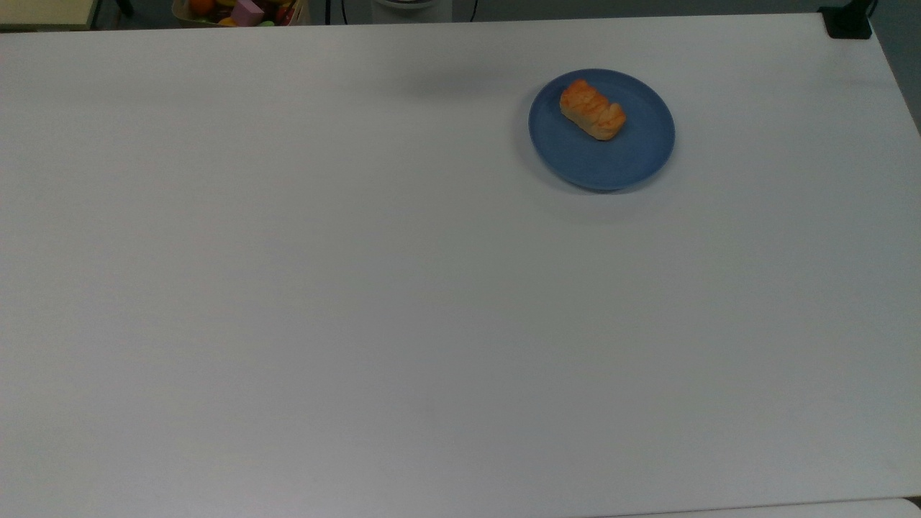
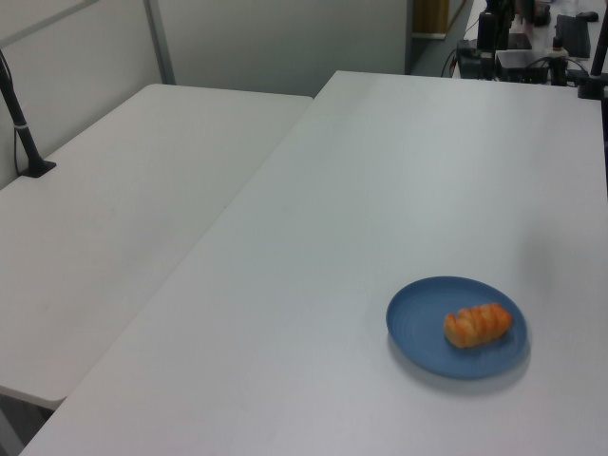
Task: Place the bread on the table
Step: 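Move the open gripper toward the bread roll on the blue plate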
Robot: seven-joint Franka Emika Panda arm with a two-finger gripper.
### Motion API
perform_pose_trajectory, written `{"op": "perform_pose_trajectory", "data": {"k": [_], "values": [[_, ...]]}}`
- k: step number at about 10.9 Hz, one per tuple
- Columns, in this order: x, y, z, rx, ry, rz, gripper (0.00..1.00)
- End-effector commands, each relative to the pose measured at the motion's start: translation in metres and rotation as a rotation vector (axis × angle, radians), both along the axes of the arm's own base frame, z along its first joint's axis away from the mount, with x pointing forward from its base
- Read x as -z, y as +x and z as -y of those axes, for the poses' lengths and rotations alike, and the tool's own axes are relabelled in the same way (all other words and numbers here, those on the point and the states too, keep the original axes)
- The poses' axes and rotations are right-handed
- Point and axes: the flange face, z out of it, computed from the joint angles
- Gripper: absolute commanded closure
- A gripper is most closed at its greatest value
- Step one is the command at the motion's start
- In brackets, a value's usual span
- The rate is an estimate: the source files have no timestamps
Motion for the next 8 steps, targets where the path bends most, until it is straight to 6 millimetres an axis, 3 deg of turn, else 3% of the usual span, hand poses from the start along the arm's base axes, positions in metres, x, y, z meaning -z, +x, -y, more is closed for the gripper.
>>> {"op": "perform_pose_trajectory", "data": {"k": [1,6,7,8], "values": [[0.001,-0.003,-0.002,-0.018,0.02,-0.018,0.0],[-0.003,0.002,-0.01,-0.022,0.067,0.024,0.0],[-0.005,0.003,-0.02,-0.043,0.067,0.043,0.0],[-0.005,0.004,-0.044,-0.084,0.068,0.054,0.0]]}}
